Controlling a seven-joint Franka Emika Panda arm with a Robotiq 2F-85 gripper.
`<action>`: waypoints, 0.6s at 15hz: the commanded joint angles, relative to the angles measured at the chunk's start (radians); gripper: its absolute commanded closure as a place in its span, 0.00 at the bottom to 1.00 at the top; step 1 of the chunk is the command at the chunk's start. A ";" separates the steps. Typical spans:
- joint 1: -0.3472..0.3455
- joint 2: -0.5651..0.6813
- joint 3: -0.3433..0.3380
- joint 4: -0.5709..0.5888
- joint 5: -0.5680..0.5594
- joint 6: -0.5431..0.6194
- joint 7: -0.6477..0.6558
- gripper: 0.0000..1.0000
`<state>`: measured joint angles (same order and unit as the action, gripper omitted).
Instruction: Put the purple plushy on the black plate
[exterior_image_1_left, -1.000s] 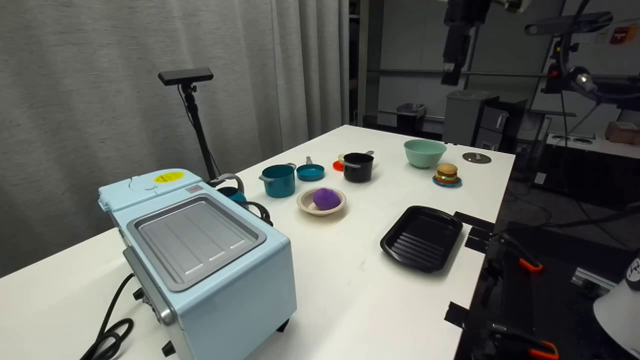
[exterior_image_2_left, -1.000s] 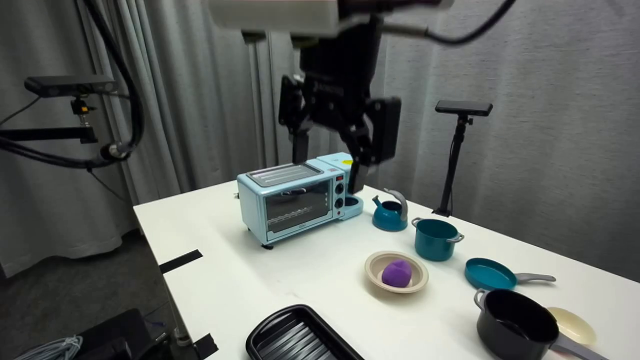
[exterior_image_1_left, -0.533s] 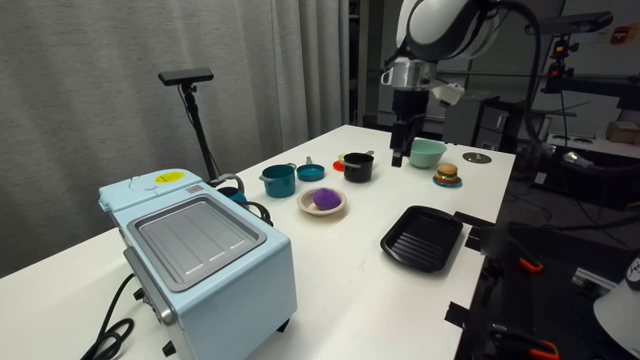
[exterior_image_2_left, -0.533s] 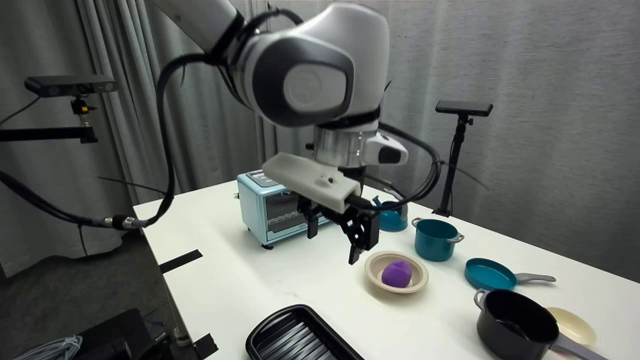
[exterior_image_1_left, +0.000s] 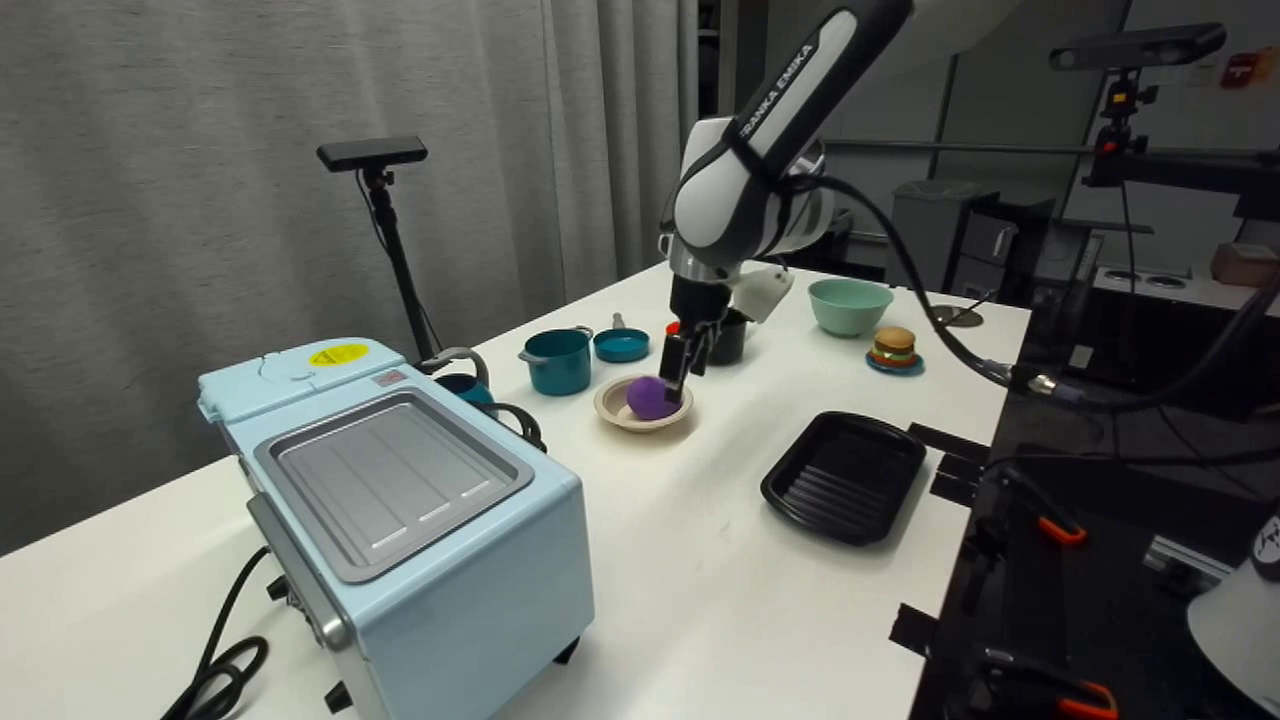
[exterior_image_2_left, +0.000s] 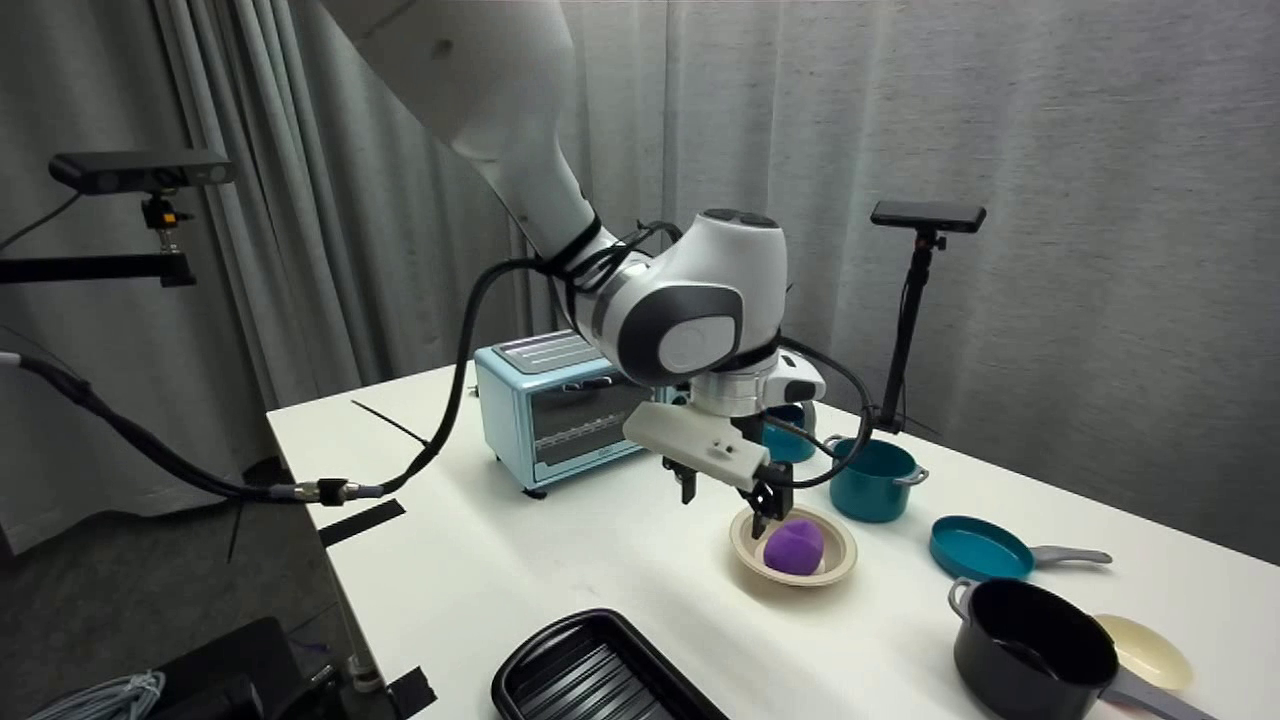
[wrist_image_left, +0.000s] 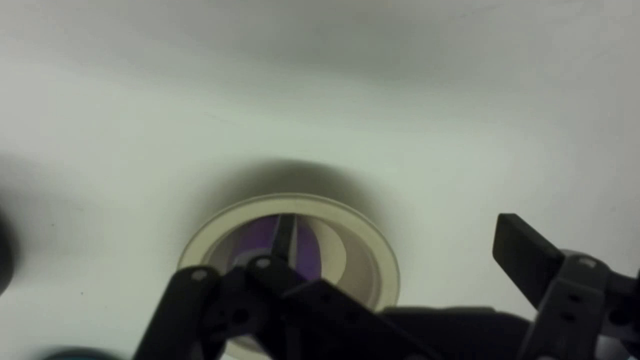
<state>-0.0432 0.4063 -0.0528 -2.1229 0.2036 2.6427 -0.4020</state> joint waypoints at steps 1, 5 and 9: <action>-0.045 0.177 0.025 0.234 -0.078 -0.017 0.053 0.00; -0.063 0.290 0.015 0.374 -0.144 -0.051 0.118 0.00; -0.100 0.389 0.036 0.477 -0.149 -0.085 0.117 0.26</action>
<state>-0.1038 0.7074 -0.0449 -1.7610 0.0742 2.6108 -0.3001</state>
